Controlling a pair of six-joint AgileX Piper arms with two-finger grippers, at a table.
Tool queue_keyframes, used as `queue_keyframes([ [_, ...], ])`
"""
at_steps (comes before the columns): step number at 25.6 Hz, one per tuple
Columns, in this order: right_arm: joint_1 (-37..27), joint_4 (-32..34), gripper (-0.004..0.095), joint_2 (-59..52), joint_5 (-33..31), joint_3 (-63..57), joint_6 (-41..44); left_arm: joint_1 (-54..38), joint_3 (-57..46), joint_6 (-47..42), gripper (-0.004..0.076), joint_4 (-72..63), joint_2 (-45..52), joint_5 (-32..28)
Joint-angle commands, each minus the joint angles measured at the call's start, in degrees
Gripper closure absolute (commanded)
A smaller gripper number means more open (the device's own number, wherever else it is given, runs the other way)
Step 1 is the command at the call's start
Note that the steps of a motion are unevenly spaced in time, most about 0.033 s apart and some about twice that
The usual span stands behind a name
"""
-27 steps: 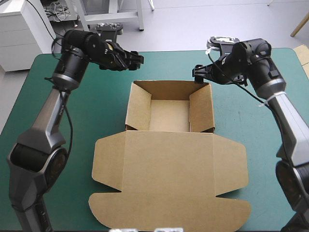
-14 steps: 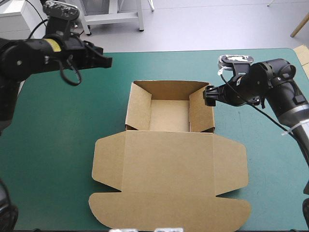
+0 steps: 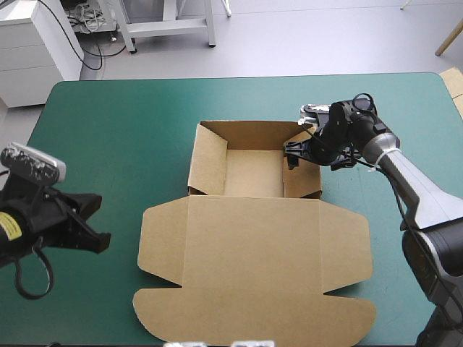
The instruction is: Fold the box
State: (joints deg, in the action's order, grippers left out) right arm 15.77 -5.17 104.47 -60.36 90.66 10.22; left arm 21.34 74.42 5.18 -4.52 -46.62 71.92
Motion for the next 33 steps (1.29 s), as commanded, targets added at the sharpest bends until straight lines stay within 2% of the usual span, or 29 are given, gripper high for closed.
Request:
queue_keyframes([
  [1,-0.1,0.06,-0.0018,-1.34,2.36,1.52,-1.15,0.04,-5.56,-0.08,0.0731,-0.26,5.21,-4.52],
  [6,-0.1,-0.72,0.0026,0.18,2.23,1.64,-1.89,0.04,-11.1,-0.08,0.0731,-0.63,10.22,-6.04],
  [9,-0.1,-0.84,0.0136,0.67,1.37,1.89,-1.89,0.04,-11.25,-0.08,0.0731,-0.63,10.7,-6.04],
  [12,-0.1,-1.1,0.0376,0.92,0.64,1.89,-2.16,0.04,-11.25,-0.08,0.0731,-0.63,10.79,-6.14],
  [13,-0.1,-1.1,0.0531,0.92,0.19,1.89,-2.16,0.04,-11.25,-0.08,0.0731,-0.63,10.79,-6.14],
  [15,-0.1,-1.1,0.0764,0.92,0.05,1.89,-2.88,0.04,-11.25,-0.08,0.0731,-0.63,10.79,-6.14],
  [16,-0.1,-1.1,0.0937,0.92,0.05,1.99,-3.36,0.04,-11.25,-0.08,0.0731,-0.63,10.79,-6.14],
  [18,-0.1,-1.1,0.0915,0.92,0.15,2.26,-3.32,0.04,-11.25,-0.08,0.0731,-0.63,10.79,-6.14],
  [27,-0.47,0.57,0.0929,0.92,-2.22,5.77,-4.77,0.04,-11.25,-0.08,0.0731,-0.63,10.79,-6.03],
  [29,-3.13,2.84,0.0929,0.92,-3.73,9.37,-4.47,0.04,-11.25,-0.08,0.0731,-0.63,10.79,-6.03],
  [33,-15.77,2.41,0.0929,0.92,-5.59,20.89,-9.53,0.04,-11.25,-0.08,0.0731,-0.81,10.79,-6.82],
])
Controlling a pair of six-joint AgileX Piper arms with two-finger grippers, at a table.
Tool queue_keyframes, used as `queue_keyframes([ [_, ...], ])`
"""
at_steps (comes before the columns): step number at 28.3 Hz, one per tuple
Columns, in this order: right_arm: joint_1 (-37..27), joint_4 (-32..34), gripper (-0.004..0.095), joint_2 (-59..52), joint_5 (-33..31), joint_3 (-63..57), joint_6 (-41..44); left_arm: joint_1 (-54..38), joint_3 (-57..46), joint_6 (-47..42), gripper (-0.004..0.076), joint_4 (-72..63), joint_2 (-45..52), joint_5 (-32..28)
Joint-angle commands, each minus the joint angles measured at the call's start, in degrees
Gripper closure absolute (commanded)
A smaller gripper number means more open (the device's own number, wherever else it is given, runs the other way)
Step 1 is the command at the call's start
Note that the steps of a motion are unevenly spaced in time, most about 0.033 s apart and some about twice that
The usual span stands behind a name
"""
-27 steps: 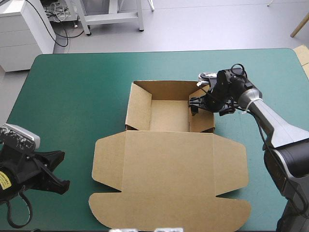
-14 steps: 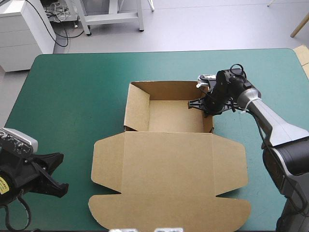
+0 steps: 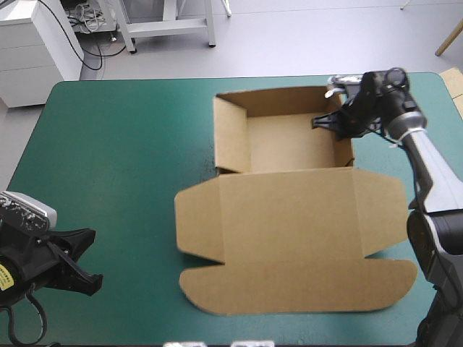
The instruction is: Fold the box
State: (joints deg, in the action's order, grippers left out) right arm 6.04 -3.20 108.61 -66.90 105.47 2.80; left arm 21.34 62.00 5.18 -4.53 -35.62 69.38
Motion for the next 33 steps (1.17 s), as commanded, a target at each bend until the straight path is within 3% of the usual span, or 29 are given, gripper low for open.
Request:
queue_keyframes([
  [1,-11.3,0.44,0.0929,-3.22,0.96,8.65,-3.35,0.04,1.18,-0.08,0.0731,-0.8,-0.21,-4.52],
  [5,-25.56,0.44,0.0929,-3.1,1.81,9.93,-3.87,0.04,1.18,0.02,0.0731,-0.8,-0.21,-4.52],
  [10,-35.28,0.44,0.0929,-1.1,1.7,9.82,-5.25,0.04,1.18,0.02,0.0731,-0.8,-0.33,-4.52],
  [14,-39.88,0.44,0.0929,1.48,1.69,9.82,-5.39,0.04,1.18,0.02,0.0731,-0.8,-0.33,-4.52],
  [20,-41.31,2.75,0.0908,5.35,-0.09,9.82,-9.04,0.04,1.18,0.02,0.0731,-0.8,-0.33,-4.52],
  [24,-41.31,1.83,0.0707,6.64,-0.09,9.55,-9.25,0.04,1.18,0.02,0.0731,-0.8,-0.33,-4.41],
  [30,-41.31,2.03,0.0041,6.52,-0.22,9.48,-8.53,0.04,1.18,0.02,0.0731,-1.15,-0.33,-3.93],
  [31,-41.31,2.47,-0.0023,6.28,-0.22,9.48,-7.65,0.04,1.18,0.02,0.0731,-1.15,-0.33,-3.93],
  [33,-41.31,2.76,-0.0031,5.41,-0.22,9.48,-7.51,0.04,1.18,0.02,0.0731,-1.05,-0.33,-3.93],
])
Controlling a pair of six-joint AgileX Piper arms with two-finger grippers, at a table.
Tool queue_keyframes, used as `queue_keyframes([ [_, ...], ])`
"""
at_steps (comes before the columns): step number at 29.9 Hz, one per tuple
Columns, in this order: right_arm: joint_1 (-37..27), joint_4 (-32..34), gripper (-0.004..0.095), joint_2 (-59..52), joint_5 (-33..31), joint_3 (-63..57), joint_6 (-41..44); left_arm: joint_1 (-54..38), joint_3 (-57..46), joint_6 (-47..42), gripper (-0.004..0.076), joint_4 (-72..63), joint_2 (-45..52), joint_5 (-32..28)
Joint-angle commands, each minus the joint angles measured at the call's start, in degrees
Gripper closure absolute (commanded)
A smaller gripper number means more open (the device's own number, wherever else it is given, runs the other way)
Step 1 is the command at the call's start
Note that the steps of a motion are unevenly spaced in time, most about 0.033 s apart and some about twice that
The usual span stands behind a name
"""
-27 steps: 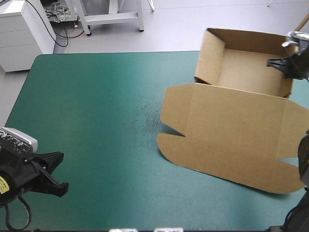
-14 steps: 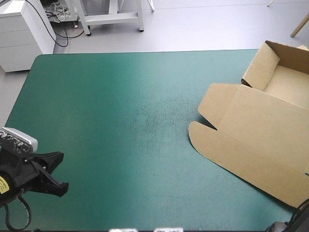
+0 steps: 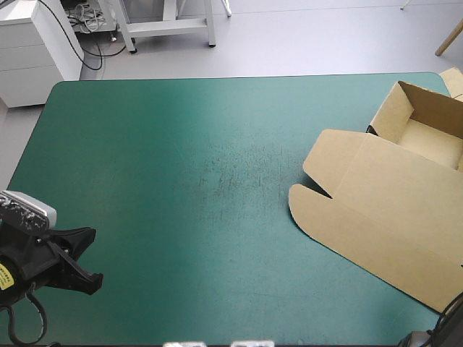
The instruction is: Fold the box
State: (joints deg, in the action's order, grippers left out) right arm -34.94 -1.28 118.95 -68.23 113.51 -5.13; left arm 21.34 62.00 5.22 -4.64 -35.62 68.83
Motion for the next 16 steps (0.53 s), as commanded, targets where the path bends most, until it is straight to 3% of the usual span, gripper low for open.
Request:
queue_keyframes([
  [1,-0.33,0.84,-0.003,-5.59,1.11,1.44,0.42,0.04,1.18,-0.01,0.0731,-0.94,-0.33,-3.37],
  [5,-0.33,0.13,-0.0018,-10.2,1.11,1.44,0.42,0.04,1.18,-0.01,0.0731,-0.94,-0.33,-3.37],
  [9,-0.05,-7.71,-0.0018,-17.01,1.11,0.82,-0.68,0.04,1.18,-0.01,0.0731,-0.94,-0.33,-3.37],
  [16,7.67,-11.07,-0.0017,-29.41,1.11,-9.29,-2.97,0.04,1.18,-0.01,0.0731,-0.94,-0.33,-3.13],
])
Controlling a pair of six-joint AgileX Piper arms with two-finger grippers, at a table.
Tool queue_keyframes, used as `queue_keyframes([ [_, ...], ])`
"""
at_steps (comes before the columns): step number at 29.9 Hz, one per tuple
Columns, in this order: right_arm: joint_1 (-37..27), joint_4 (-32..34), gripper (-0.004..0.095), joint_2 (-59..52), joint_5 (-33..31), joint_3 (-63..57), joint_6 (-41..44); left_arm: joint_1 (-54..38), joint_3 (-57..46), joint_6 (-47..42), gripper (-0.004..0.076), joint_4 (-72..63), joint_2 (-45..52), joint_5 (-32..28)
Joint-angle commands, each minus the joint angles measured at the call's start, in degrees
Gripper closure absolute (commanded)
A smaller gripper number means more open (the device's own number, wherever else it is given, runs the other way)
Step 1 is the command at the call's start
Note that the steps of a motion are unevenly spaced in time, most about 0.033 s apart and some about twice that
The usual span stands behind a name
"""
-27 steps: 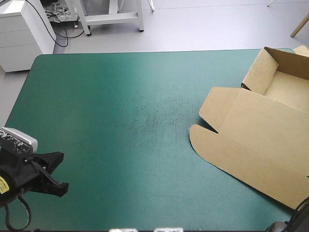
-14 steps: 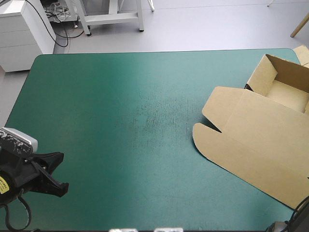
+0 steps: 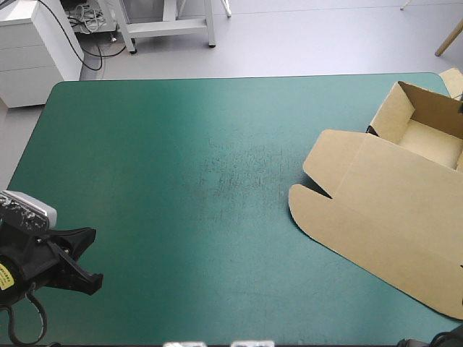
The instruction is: Fold the box
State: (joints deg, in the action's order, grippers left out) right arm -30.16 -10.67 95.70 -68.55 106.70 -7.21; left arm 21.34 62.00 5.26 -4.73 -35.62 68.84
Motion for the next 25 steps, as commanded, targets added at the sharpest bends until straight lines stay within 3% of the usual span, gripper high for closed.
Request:
queue_keyframes([
  [1,4.69,-2.09,-0.0018,-7.88,1.43,-4.62,-0.9,0.04,1.18,-0.05,0.0731,-0.85,-0.33,-2.99],
  [7,16.92,-2.13,-0.0002,-16.38,1.53,-15.96,-2.8,0.04,1.18,-0.05,0.0731,-0.85,-0.33,-2.76],
  [10,22.61,-1.99,0.0105,-19.67,1.53,-21.04,-2.8,0.04,1.18,-0.05,0.0731,-0.85,-0.33,-2.76],
  [13,27.17,-1.69,0.0376,-23.18,1.67,-25.98,-2.88,0.04,1.18,-0.05,0.0731,-0.85,-0.33,-2.62],
  [17,31.34,-1.28,0.0906,-28.45,4.32,-32.65,-4.37,0.04,1.18,-0.19,0.0731,-0.85,-0.33,-1.49],
  [22,32.11,-1.69,0.0928,-36.62,9.67,-38.92,-5.64,0.04,1.18,-0.91,0.0731,-0.85,-0.01,1.01],
  [25,32.11,-1.78,0.0929,-43.26,13.23,-43.19,-6.83,0.04,-0.38,-0.91,0.0731,-0.85,1.84,-0.51],
])
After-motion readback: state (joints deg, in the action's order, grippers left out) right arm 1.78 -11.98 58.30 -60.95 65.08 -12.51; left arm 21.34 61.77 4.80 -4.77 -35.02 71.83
